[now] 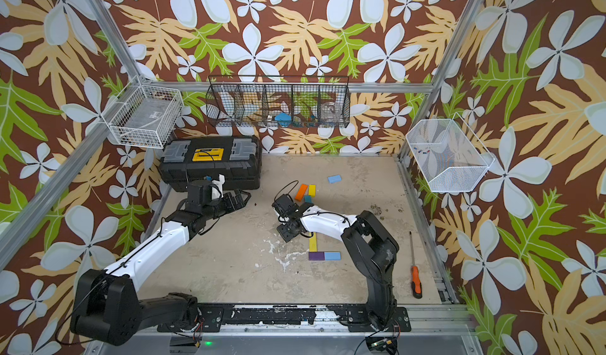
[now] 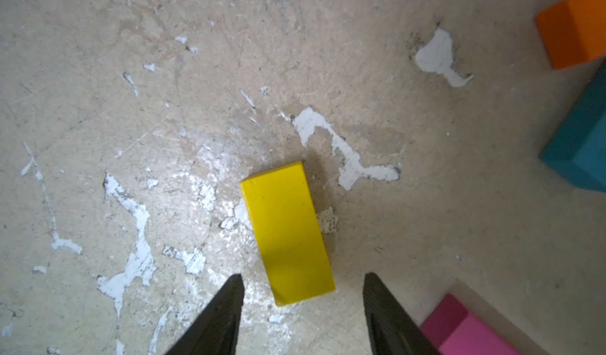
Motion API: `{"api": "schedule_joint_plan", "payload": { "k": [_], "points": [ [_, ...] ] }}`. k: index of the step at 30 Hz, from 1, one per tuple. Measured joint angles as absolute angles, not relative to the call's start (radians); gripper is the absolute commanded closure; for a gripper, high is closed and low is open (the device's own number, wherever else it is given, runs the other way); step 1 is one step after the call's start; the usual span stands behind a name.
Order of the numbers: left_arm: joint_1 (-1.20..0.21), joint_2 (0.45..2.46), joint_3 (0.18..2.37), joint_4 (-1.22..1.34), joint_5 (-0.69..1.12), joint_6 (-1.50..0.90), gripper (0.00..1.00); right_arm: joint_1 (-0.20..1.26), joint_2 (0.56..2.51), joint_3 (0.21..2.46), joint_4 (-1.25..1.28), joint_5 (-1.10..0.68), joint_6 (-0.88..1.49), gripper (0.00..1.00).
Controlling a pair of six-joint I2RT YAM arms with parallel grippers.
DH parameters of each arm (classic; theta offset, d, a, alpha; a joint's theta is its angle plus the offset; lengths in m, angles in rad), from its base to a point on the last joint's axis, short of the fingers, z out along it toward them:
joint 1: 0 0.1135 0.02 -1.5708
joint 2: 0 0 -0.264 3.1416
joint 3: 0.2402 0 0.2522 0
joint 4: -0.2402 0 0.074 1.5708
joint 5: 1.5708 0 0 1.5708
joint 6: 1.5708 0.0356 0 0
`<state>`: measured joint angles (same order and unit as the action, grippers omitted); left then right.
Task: Assemble the letter c with building blocks
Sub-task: Place the building block at the center of the board, then adjust the building block at the center of the board.
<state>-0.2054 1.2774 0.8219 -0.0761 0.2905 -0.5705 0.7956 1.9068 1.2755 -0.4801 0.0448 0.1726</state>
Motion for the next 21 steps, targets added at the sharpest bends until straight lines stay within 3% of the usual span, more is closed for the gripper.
{"api": "schedule_joint_plan", "payload": {
  "k": [21],
  "points": [
    [-0.205, 1.271, 0.820, -0.072, 0.297, -0.579, 0.00, 0.800, 1.949, 1.303, -0.492, 0.121, 0.167, 0.39]
  ]
}}
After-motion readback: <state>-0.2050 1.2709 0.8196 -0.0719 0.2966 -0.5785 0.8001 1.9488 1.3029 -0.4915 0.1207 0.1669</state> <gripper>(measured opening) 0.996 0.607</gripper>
